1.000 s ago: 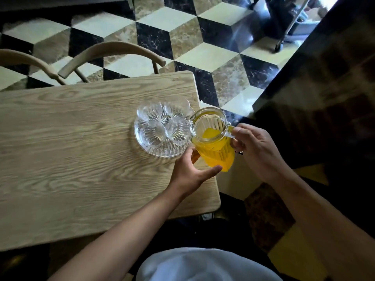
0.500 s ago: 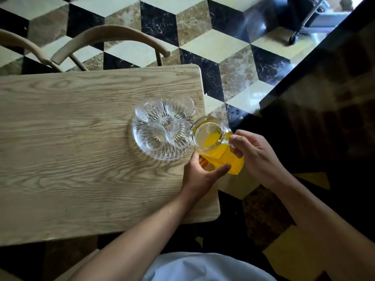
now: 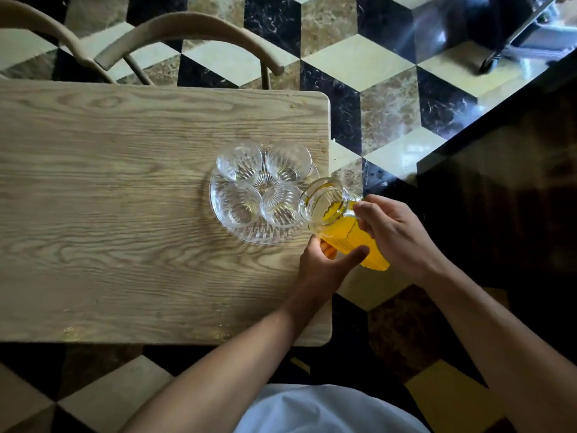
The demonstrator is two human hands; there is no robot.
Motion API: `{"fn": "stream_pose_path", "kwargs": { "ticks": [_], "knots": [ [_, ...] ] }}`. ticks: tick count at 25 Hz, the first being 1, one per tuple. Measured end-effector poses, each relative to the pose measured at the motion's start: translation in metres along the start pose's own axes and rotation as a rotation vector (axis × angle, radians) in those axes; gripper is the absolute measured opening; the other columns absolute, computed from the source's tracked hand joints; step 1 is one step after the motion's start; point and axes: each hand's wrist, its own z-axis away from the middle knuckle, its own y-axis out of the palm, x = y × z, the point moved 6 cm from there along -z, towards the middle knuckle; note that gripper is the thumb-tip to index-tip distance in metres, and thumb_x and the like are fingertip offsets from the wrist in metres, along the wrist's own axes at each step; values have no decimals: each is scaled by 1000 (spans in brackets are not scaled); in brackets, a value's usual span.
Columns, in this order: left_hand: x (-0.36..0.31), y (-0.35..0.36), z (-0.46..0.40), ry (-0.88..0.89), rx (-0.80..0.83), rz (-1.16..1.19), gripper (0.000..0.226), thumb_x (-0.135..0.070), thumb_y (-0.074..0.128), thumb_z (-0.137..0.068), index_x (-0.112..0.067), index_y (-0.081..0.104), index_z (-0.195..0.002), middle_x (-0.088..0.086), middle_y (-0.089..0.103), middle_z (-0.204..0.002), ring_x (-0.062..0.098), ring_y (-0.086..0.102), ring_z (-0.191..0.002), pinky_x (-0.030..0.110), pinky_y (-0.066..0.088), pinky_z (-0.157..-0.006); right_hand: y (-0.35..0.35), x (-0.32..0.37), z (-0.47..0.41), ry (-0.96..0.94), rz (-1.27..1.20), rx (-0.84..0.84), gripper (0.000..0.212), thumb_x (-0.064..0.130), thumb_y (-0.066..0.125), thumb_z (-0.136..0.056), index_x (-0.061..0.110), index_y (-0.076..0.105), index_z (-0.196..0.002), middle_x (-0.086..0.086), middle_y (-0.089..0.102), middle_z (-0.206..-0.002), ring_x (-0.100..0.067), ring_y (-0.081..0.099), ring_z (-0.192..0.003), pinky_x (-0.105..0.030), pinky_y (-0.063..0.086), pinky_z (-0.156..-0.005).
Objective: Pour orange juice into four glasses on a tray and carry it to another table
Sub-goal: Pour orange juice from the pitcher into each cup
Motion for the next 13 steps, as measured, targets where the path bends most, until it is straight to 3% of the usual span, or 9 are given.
{"fn": "stream_pose_path", "kwargs": {
  "ticks": [6,8,11,13],
  "knots": [
    [-2,7,0,-51,13,85,86,-57,100,-52,-18,64,-119,5,81,-115,25,77,-111,51,59,-102,4,6,-11,20,101,10,39,33,55,-97,26,50,-59,17,49,-54,-5,42,-56,-34,36,-63],
    [-7,6,3,-67,20,95,69,-40,98,-67,-14,64,-121,5,82,-110,22,78,-106,38,63,-91,5,8,-13,37,119,12,41,31,56,-99,26,50,-60,18,49,-53,-4,42,-54,-33,36,-63],
    [-19,11,9,-80,51,134,45,-8,81,-90,5,60,-127,-7,77,-88,-4,73,-75,12,54,-67,8,11,-17,59,151,15,41,31,57,-99,24,50,-60,17,49,-52,-3,41,-53,-32,36,-62],
    [-19,12,9,-91,63,165,45,-8,79,-92,9,59,-128,-8,74,-85,-8,68,-65,9,51,-61,9,13,-19,72,180,16,40,33,57,-98,22,50,-61,17,49,-51,-2,41,-51,-30,36,-60]
  ]
}}
